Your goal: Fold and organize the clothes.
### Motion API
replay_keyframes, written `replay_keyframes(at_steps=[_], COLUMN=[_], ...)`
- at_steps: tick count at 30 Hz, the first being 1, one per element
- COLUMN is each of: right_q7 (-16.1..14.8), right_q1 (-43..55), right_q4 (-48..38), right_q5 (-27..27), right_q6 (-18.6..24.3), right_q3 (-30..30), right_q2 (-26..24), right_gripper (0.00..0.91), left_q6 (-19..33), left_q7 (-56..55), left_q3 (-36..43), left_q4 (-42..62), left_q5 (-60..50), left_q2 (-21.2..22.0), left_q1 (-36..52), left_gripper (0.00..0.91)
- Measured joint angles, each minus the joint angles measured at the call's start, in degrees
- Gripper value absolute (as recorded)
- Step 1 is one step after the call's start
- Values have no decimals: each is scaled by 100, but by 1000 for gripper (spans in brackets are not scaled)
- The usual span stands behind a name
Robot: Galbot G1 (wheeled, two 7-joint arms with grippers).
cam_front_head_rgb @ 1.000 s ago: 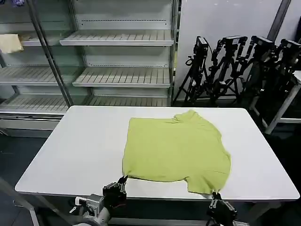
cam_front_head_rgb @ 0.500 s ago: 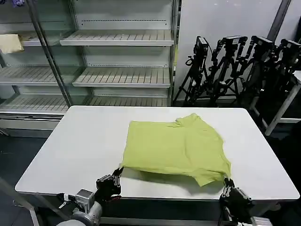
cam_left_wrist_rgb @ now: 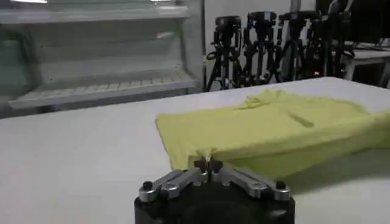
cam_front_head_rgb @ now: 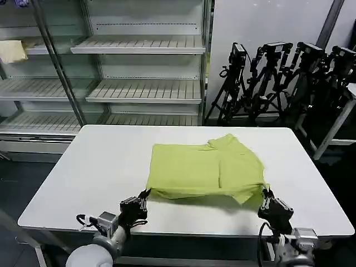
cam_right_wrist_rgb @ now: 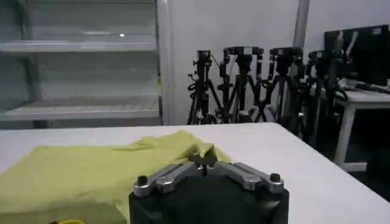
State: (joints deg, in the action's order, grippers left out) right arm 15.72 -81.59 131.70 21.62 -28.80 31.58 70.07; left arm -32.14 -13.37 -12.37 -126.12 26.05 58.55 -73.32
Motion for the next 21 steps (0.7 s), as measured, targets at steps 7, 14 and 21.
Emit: replay_keyframes(at_steps=[7, 14, 21], right_q7=[-57, -152, -204], right_q1=[682, 1280, 1638], right_q4=[-557, -1091, -1558], right_q5=[197, 275, 190], right_q6=[-98, -169, -169], right_q3=[-162, -396, -603], right_q2=[-331, -608, -632], right_gripper=[0, 0, 0], left_q6=[-10, 1, 18], left_q7=[63, 67, 66], left_q3=[233, 423, 566], left_q4=[349, 641, 896], left_q5=[-128, -231, -415], left_q2=[11, 29, 111], left_q1=[440, 778, 1034], left_gripper=[20, 20, 30])
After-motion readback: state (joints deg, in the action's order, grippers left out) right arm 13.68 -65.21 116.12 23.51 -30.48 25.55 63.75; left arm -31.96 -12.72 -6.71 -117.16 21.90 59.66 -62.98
